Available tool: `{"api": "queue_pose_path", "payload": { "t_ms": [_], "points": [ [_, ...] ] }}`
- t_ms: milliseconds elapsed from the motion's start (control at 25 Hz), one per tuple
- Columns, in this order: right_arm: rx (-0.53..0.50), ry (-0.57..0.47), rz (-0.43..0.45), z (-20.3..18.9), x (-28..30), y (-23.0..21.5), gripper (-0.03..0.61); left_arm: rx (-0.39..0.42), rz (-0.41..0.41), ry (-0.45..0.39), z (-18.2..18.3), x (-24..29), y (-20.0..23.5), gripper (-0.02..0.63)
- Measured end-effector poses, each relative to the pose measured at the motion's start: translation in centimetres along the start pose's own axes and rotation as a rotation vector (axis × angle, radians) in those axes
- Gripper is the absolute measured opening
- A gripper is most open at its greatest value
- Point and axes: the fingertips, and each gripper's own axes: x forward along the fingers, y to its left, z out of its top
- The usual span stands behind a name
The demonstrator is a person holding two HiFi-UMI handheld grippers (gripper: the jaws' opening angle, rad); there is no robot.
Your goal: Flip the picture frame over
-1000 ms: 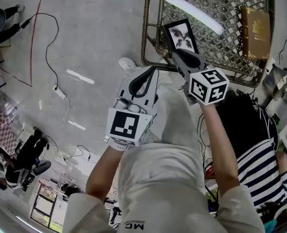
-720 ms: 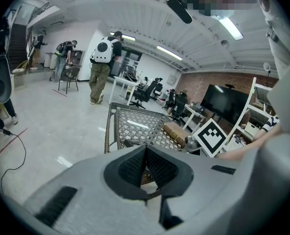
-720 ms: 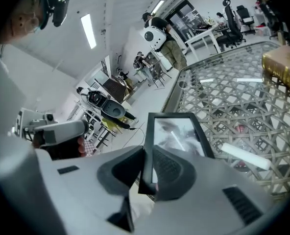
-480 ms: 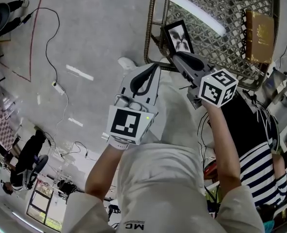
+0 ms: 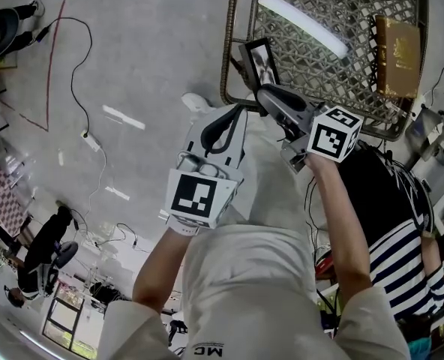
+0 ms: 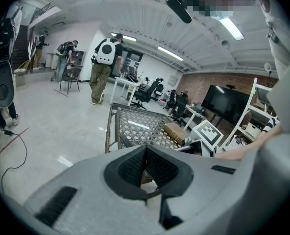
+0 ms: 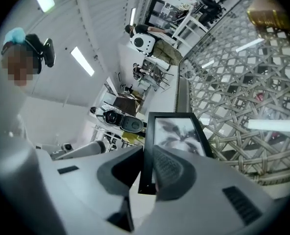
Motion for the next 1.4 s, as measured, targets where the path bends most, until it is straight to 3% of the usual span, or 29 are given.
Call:
{"api": "queue_pose_path", "payload": {
  "t_ms": [320,920,1400],
  "points": [
    [0.046,0.008,0.068,-0.4,0.1,0.3,0.077,-0.003,0.002,0.004,-0.4,0.0,-0.1,0.025],
    [0.257,-0.057,0.246,-0.1,1.1,1.2,0.075,0.011,0.005,0.009,-0.1,-0.5,0.2,0.025],
    [0.320,-0.143,0.287,0.8,-0.5,0.2,0.077,0.017,0.006,0.021,-0.2,-0.2,0.3,0.025]
  ]
}}
